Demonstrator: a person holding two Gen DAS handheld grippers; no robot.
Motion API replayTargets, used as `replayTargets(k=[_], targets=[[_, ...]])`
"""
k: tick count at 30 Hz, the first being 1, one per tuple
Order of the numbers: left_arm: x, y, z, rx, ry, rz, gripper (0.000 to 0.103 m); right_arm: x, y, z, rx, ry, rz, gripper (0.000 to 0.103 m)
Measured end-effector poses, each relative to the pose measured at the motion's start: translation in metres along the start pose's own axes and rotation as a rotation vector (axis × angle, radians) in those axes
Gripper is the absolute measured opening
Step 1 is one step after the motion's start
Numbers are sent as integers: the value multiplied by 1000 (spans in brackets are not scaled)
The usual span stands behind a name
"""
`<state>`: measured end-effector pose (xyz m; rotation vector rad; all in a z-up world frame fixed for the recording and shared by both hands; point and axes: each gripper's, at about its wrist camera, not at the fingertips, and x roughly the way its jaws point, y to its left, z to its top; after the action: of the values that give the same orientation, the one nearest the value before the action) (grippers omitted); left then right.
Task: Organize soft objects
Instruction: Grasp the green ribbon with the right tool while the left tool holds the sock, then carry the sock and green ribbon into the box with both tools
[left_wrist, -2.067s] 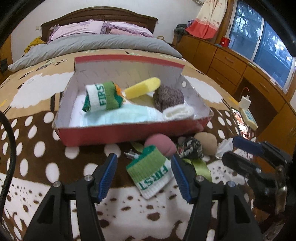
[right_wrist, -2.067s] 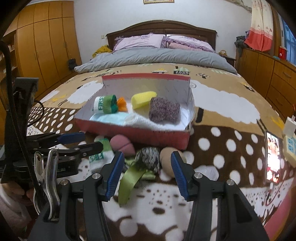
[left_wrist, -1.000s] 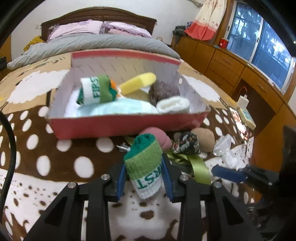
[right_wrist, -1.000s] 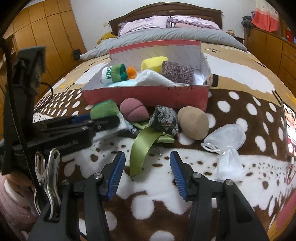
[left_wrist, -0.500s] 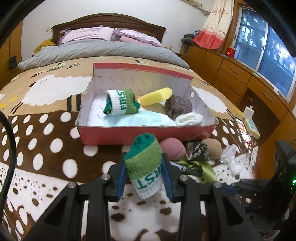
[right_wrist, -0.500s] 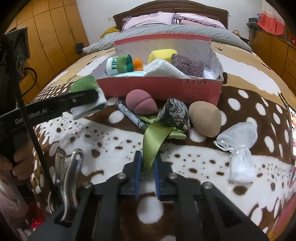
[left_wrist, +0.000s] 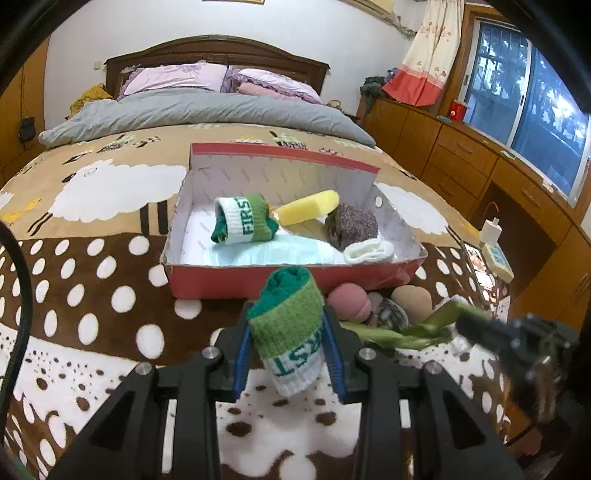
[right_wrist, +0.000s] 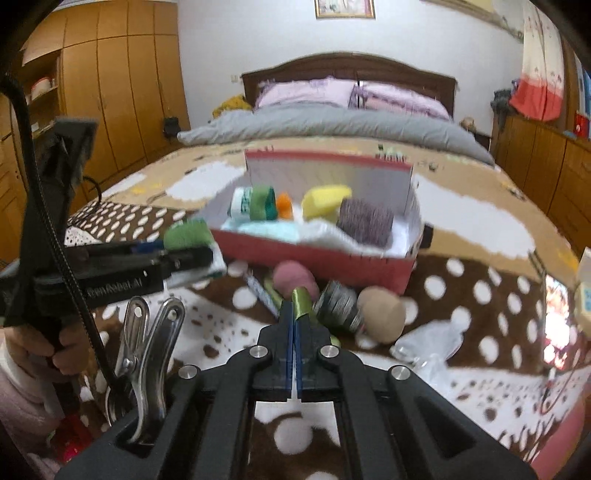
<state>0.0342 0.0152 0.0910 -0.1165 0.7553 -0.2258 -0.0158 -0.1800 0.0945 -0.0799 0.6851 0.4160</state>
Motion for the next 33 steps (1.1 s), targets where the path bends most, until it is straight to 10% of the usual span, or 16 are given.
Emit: replayTargets(k=[33], targets=[[35, 16, 118, 9, -81, 78, 36, 6, -7, 126, -127, -171, -96, 1]])
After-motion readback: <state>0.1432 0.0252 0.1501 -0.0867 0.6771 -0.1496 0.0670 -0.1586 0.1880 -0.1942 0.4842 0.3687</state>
